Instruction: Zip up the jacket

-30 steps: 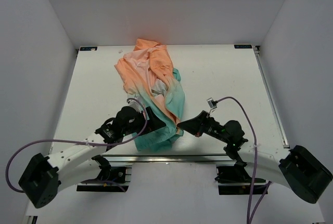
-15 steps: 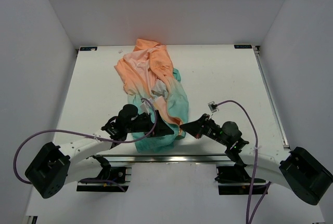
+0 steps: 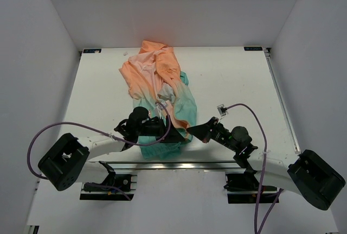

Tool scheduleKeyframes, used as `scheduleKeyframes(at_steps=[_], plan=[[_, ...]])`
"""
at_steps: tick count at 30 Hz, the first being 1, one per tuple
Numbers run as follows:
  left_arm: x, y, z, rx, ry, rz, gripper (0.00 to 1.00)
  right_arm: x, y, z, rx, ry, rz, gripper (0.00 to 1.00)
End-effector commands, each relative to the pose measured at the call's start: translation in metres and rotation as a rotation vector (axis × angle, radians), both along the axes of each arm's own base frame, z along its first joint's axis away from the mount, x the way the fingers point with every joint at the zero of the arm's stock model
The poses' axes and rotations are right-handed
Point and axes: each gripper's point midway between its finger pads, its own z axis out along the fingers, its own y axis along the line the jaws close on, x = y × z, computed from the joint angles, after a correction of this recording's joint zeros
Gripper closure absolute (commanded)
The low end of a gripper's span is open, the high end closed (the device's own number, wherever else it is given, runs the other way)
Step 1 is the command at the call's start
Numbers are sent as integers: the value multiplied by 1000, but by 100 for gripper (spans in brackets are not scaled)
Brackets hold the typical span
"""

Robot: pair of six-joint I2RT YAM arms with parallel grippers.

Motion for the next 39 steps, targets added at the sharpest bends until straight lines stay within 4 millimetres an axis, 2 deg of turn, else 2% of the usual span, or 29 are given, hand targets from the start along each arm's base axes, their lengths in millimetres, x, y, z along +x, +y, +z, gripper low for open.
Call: scheduleKeyframes(at_steps=[1, 6, 9, 12, 13, 15, 16, 17, 19, 20, 25, 26, 27, 28, 30, 31, 34, 35, 36, 39], plan=[[7, -11, 29, -84, -78, -45, 19, 8, 6, 39, 91, -93, -14, 100], [11, -18, 35, -105, -92, -69, 28, 8, 8, 36, 84, -84, -9, 100], [12, -20, 34, -110, -90, -81, 41, 9, 8, 36, 84, -83, -14, 100], [13, -22, 35, -113, -88, -88, 58, 8, 8, 35, 81, -84, -14, 100], [13, -23, 35, -114, -90, -88, 68, 9, 7, 35, 81, -84, -17, 100], [14, -23, 37, -116, -94, -86, 79, 8, 8, 33, 77, -83, -14, 100], [15, -23, 37, -115, -94, -84, 79, 8, 8, 33, 74, -82, -14, 100], [14, -23, 38, -115, -96, -82, 87, 8, 8, 32, 69, -84, -15, 100], [15, -21, 36, -101, -94, -76, 92, 9, 7, 27, 47, -83, -21, 100], [14, -21, 38, -100, -102, -73, 99, 9, 7, 26, 40, -77, -19, 100], [20, -15, 35, -61, -139, -27, 100, 7, 7, 10, -66, -59, -3, 100], [20, -14, 35, -54, -148, -21, 100, 6, 8, 13, -79, -85, 10, 91], [20, -12, 34, -41, -156, -14, 100, 4, 7, 18, -79, -98, 15, 86], [20, -11, 33, -35, -165, -13, 100, 4, 6, 13, -107, -89, 18, 76], [18, -8, 31, -19, -163, -11, 100, 4, 5, 26, -121, -149, 15, 62], [18, -6, 34, -21, -200, -16, 100, 5, 4, 30, -137, -164, 11, 51], [15, -1, 33, -4, -224, -10, 100, 8, 0, 41, -184, -208, -1, 40], [16, 0, 32, 2, -229, -4, 100, 7, 0, 40, -205, -210, 9, 39], [14, 1, 31, 7, -233, -8, 100, 6, 1, 52, -201, -249, 17, 38], [12, 2, 31, 11, -241, -22, 100, -2, 9, 61, -245, -316, 110, 35]])
